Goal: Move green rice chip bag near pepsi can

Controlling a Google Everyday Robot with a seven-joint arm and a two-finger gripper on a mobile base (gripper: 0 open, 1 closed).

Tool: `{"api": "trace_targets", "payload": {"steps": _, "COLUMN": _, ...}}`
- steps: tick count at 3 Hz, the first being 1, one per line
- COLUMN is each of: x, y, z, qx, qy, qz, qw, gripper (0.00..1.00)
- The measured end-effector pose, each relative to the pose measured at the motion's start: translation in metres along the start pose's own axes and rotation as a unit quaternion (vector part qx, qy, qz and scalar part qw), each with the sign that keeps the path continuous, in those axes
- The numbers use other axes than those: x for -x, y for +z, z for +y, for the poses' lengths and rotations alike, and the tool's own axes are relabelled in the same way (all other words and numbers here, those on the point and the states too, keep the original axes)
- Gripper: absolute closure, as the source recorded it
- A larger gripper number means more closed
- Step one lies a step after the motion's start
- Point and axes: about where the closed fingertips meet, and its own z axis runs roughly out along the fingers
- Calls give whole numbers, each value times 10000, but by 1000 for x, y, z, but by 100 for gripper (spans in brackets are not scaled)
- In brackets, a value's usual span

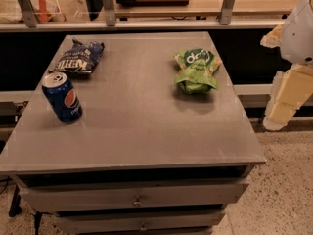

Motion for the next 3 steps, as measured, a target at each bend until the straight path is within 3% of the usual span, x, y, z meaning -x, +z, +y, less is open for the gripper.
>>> {"api": "trace_targets", "payload": {"steps": 1, "x": 0, "y": 0, "z": 0, "qx": -1, "qy": 0, "qz": 0, "qw": 10000, "gripper": 0}}
{"api": "trace_targets", "payload": {"steps": 2, "x": 3, "y": 4, "z": -4, "qx": -33, "qy": 297, "qz": -8, "qw": 9996, "gripper": 0}}
{"api": "trace_targets", "payload": {"steps": 3, "x": 20, "y": 17, "z": -21, "qx": 50, "qy": 858, "qz": -210, "qw": 9961, "gripper": 0}}
